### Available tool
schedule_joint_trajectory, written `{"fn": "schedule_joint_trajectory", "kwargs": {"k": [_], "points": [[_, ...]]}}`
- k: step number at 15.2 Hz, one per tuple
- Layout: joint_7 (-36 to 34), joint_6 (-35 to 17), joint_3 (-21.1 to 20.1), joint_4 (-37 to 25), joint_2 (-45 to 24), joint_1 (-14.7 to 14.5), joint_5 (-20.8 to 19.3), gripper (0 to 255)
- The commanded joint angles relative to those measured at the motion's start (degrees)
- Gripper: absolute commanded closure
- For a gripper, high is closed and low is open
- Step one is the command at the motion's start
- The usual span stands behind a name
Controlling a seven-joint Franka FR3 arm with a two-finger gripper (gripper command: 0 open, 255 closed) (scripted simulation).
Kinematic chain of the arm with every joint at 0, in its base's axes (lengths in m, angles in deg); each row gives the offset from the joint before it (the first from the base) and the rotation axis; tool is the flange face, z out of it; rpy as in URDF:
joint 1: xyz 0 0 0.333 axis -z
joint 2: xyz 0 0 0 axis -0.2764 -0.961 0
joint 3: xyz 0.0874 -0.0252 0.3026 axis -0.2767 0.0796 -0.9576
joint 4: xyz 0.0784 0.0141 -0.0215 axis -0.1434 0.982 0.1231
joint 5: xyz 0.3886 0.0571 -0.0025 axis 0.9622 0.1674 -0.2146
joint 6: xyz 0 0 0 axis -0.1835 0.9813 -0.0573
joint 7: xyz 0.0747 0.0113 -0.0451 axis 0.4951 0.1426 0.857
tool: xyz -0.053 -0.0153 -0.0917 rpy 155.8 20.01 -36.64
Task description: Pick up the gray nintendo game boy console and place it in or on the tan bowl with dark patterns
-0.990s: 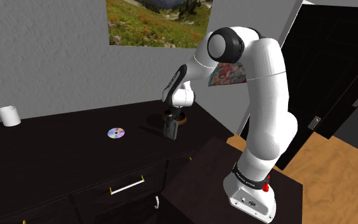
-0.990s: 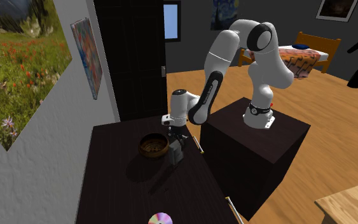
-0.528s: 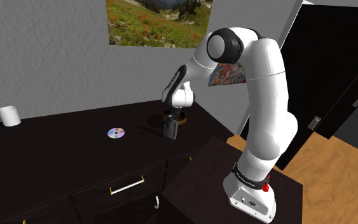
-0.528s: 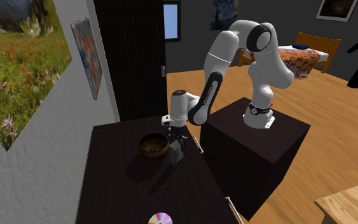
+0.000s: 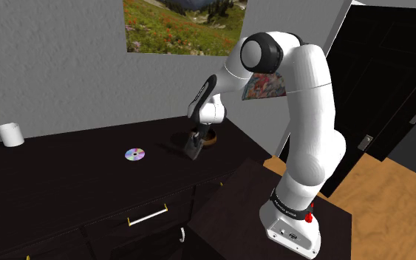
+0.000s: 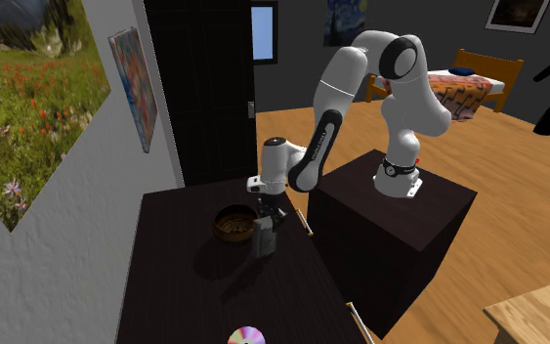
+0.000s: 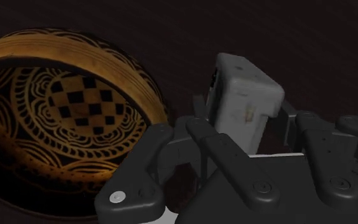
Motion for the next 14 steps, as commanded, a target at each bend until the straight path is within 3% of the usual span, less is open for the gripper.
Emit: {"fn": "schedule_joint_trajectory", "kwargs": {"k": [1,14], "points": [[0.0,0.3,0.0,0.2,-0.3,0.0,0.0,255],[-3.5,6.8,4.1,2.8,8.8,-3.1,-4.1,255]]}}
